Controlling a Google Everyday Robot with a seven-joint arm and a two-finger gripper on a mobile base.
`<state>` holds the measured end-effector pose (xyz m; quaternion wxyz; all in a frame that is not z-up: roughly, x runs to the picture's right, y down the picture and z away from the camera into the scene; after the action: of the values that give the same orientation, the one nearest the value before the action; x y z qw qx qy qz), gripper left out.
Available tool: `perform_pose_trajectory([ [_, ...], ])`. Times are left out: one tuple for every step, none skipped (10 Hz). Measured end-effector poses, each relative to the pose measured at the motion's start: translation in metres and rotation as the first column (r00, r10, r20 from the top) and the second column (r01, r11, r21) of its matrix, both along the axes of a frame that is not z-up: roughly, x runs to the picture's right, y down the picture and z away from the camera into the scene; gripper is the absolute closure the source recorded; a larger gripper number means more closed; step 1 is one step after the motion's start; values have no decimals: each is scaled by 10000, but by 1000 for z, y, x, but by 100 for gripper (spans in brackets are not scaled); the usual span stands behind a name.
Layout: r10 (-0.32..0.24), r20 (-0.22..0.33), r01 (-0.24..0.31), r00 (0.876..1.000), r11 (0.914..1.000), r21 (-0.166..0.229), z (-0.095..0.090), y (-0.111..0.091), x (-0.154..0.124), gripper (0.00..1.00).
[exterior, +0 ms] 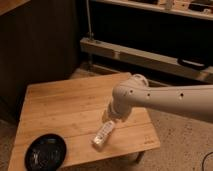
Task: Place the bottle in the ceramic bowl
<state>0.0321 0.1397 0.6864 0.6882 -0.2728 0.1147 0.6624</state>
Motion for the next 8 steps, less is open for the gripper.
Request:
perform_pose_trajectory([
  [-11, 9, 11, 10000, 10000, 2, 0, 0, -1, 35],
  [-6, 3, 6, 10000, 10000, 3, 0, 0, 0, 35],
  [5, -5, -5, 10000, 10000, 2, 0, 0, 0, 35],
  [45, -49, -45, 10000, 10000, -18, 1, 0, -1, 35],
  [160, -501, -162, 9986, 9999, -48, 5, 0, 1, 35],
  [370, -995, -383, 9943, 9992, -117, 10, 1, -5, 35],
  [515, -1209, -548, 9913, 9982, -243, 17, 6, -11, 35],
  [553, -1371, -606, 9890, 9975, -350, 26, 12, -11, 35],
])
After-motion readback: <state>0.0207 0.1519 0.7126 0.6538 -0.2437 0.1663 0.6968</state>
